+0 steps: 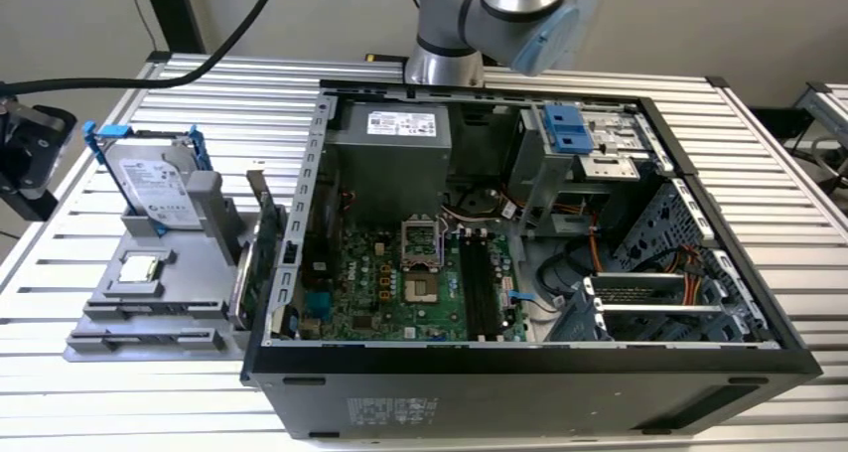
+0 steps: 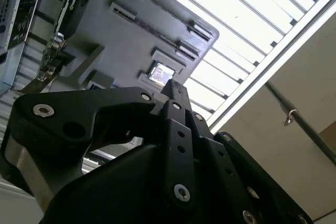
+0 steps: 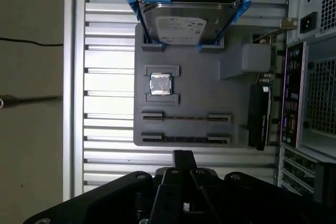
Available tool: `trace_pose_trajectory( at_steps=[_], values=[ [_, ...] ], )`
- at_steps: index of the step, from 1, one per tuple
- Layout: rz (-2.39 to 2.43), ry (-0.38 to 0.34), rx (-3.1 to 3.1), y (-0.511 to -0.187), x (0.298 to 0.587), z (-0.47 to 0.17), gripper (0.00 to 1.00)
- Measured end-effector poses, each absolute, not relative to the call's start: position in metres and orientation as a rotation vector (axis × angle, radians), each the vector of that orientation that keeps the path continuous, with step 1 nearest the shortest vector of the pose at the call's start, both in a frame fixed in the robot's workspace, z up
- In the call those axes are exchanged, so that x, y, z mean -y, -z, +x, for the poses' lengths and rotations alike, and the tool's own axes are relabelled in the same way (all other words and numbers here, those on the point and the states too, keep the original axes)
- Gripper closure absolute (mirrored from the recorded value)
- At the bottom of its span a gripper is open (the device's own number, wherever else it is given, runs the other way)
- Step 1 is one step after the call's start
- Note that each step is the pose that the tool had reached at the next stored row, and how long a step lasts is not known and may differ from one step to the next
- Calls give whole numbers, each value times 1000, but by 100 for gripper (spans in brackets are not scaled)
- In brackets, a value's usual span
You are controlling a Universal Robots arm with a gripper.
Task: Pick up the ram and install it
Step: 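Pick up the ram and move it above insertion slot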
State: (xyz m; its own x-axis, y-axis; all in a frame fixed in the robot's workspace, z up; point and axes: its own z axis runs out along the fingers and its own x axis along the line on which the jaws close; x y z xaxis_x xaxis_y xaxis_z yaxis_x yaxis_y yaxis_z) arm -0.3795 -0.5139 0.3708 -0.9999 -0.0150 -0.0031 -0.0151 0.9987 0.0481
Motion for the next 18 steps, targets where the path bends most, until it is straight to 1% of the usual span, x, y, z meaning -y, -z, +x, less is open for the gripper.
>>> trace_pose_trajectory(
  at_steps=[18],
  values=[
    [-36,-76,-3138,-370,516,-380,100]
  ],
)
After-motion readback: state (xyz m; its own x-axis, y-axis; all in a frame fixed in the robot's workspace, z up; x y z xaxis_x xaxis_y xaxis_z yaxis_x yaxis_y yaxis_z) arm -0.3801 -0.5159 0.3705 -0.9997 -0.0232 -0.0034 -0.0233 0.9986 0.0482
